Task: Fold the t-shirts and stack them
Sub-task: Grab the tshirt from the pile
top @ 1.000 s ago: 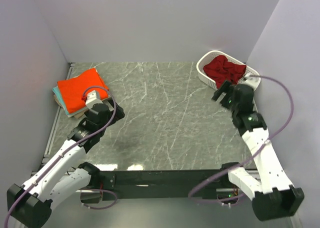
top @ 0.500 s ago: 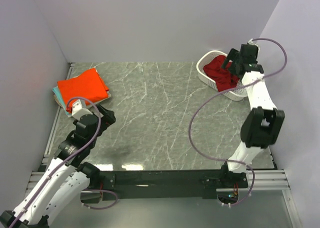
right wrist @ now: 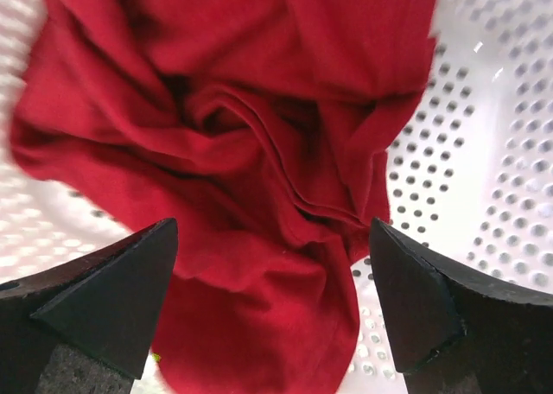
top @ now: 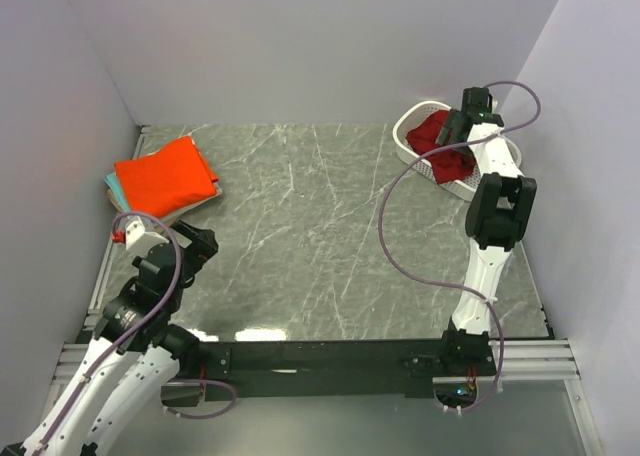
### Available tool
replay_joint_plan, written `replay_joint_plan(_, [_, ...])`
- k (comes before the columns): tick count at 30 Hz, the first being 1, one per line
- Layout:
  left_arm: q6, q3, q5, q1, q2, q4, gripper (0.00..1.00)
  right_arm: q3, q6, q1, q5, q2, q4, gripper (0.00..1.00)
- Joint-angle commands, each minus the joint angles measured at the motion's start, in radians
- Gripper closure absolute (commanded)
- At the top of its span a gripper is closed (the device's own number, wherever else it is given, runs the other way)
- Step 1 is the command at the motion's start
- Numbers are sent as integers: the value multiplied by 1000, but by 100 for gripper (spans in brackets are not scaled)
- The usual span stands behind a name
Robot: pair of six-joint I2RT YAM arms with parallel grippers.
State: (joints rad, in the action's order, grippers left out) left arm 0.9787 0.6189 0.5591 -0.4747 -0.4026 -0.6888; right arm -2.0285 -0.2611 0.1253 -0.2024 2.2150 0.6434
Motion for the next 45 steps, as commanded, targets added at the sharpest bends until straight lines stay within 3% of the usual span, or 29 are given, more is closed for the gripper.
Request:
replay_joint_plan(1, [6, 7, 33, 2, -11, -17, 1, -38, 25, 10, -29, 40, 35, 3])
replay_joint_plan(10, [2, 28, 33, 2, -47, -26, 1, -107, 29, 10, 0, 170, 64, 5])
replay_joint_plan(13, [6, 28, 38, 2, -30, -31, 1, -113, 26, 13, 15, 173, 55, 16])
replay_joint_plan(14, [9, 27, 38, 2, -27, -31, 1, -113, 25, 14, 18, 172, 53, 23])
replay_joint_plan(15, [6, 27, 38, 2, -24, -31, 1, -114, 20, 19, 18, 160, 50, 41])
replay_joint_plan(17, [5, 24, 35, 2, -18, -26, 1, -107, 5, 22, 14, 137, 44, 55])
replay_joint_plan(18, [3, 22, 32, 2, -13, -23, 1, -102, 2, 22, 9, 103, 30, 78])
replay_joint_plan(20, [-3, 19, 25, 2, -12, -18, 1, -76, -7, 22, -6, 63, 9, 98])
replay_joint_plan(35, [-58, 7, -31, 2, -44, 37, 1, 91, -98, -9, 17, -517, -228, 100])
replay_joint_plan(38, [-77, 1, -48, 2, -54, 58, 1, 77, -66, -58, 47, -600, -237, 100])
replay_joint_plan(45, [-104, -10, -82, 2, -81, 89, 0, -18, 46, -305, 21, -733, -228, 100])
